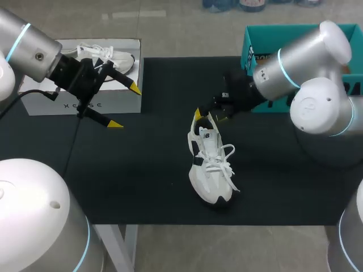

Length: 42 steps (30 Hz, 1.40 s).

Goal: Take the shoe out of the shoebox, open the shoe tongue, remove and reinsert the insole, then place the shoe into the shoebox

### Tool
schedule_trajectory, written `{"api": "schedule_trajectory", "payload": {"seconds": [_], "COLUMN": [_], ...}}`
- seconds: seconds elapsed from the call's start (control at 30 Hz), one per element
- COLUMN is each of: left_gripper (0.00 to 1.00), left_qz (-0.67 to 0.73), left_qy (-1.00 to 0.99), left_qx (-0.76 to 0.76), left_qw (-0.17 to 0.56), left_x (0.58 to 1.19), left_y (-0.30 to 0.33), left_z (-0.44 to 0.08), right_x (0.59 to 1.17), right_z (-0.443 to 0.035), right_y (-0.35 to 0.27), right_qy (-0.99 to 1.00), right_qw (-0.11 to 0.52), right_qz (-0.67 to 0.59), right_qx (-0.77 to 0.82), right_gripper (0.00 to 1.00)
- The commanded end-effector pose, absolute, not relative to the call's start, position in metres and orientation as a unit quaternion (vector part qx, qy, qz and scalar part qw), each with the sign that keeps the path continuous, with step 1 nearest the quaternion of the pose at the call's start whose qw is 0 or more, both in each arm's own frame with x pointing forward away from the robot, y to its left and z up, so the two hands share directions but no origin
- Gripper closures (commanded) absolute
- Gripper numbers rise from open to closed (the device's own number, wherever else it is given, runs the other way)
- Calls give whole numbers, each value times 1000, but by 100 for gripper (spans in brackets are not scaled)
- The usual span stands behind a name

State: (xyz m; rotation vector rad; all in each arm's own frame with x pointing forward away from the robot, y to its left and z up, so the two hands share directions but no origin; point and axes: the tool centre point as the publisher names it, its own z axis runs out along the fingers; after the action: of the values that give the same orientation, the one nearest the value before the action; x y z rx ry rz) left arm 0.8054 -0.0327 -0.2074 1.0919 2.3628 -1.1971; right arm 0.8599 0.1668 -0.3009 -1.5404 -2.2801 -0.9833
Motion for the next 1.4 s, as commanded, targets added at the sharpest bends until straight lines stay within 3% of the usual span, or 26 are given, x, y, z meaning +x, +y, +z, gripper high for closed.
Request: {"api": "schedule_trajectory", "payload": {"seconds": [0.03,0.1,0.13,0.2,0.23,0.27,0.3,0.67,1.4], "left_gripper": [0,0,0,0,0,0,0,0,0], "left_qz": [-413,-413,-413,-413,-413,-413,-413,-413,-413], "left_qy": [817,817,817,817,817,817,817,817,817], "left_qx": [378,378,378,378,378,378,378,378,378], "left_qw": [137,137,137,137,137,137,137,137,137], "left_x": [805,805,805,805,805,805,805,805,805], "left_y": [-32,-32,-32,-32,-32,-32,-32,-32,-32], "left_z": [-207,-207,-207,-207,-207,-207,-207,-207,-207], "right_x": [860,860,861,862,863,864,864,874,863], "right_z": [-298,-298,-298,-298,-298,-299,-299,-309,-377], "right_y": [172,171,170,168,167,166,166,173,182], "right_qy": [-781,-782,-783,-784,-782,-785,-787,-796,-789], "right_qw": [57,50,48,46,48,46,48,52,66], "right_qz": [-284,-274,-268,-258,-253,-246,-242,-198,-149], "right_qx": [-553,-558,-560,-563,-567,-567,-566,-570,-592], "right_gripper": [0,0,11,55,70,95,100,100,100]}}
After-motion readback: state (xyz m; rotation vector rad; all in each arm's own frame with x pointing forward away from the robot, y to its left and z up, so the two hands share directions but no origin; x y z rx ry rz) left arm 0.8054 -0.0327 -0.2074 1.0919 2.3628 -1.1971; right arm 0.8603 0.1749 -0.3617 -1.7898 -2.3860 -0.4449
